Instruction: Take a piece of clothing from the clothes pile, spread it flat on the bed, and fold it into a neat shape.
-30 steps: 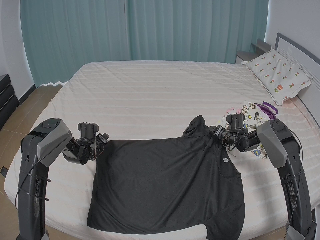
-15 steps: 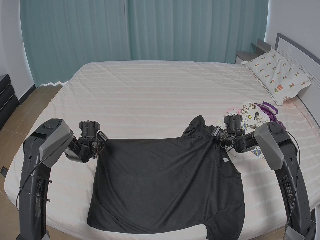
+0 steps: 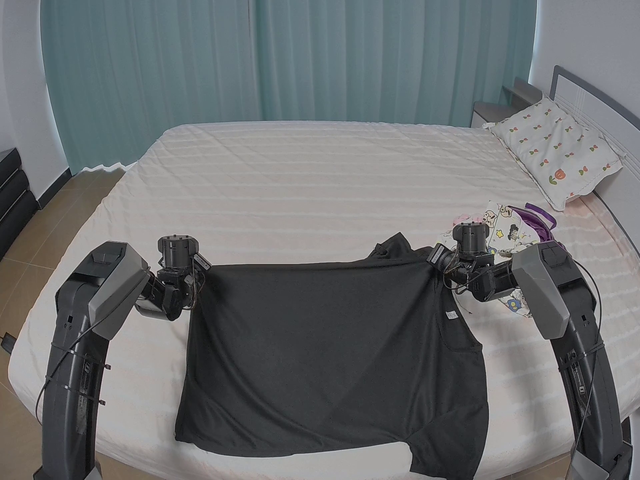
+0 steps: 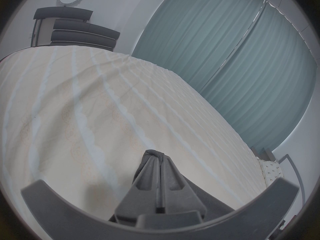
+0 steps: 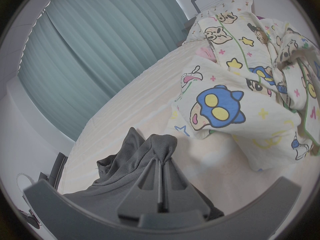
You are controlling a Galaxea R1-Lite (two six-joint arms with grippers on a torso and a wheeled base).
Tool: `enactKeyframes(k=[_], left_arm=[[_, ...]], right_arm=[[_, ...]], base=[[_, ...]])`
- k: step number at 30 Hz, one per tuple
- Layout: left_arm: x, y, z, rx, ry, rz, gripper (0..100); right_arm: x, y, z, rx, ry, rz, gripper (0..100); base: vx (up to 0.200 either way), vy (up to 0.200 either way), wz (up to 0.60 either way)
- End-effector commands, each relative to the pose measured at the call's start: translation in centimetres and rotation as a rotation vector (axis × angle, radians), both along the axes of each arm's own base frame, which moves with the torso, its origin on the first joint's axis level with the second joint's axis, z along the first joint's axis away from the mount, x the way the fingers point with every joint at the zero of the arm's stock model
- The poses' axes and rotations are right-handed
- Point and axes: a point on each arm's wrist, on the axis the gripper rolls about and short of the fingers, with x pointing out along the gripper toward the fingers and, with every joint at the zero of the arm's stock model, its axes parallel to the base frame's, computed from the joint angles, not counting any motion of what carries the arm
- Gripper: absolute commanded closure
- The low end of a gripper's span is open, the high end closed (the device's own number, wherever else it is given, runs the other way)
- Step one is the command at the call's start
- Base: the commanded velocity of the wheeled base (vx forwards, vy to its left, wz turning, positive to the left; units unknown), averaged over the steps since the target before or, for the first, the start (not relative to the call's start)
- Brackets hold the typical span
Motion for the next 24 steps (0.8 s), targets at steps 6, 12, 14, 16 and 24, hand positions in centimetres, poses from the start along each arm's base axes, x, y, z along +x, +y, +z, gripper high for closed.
enactKeyframes(k=[6, 12, 14, 16, 24], left_arm=[[0.4, 0.0, -0.6, 0.000, -0.003, 0.003, 100], [0.4, -0.2, -1.0, 0.001, 0.000, -0.003, 0], [0.4, -0.2, -1.0, 0.000, -0.001, -0.003, 0], [0.4, -0.1, -0.9, -0.002, -0.003, -0.001, 0], [-2.0, 0.6, 6.3, -0.083, -0.124, 0.072, 0]], right_arm=[[0.0, 0.0, -0.2, 0.000, -0.001, -0.002, 100], [-0.3, 0.7, -1.2, -0.004, 0.015, 0.011, 0], [-0.3, 0.7, -0.9, -0.005, 0.006, 0.010, 0], [-0.2, 0.2, -0.4, -0.003, 0.000, 0.002, 0], [-4.8, -2.0, 4.8, -0.004, 0.063, -0.032, 0]], base=[[0.000, 0.000, 0.00], [0.000, 0.000, 0.00], [0.000, 0.000, 0.00], [0.000, 0.000, 0.00], [0.000, 0.000, 0.00]])
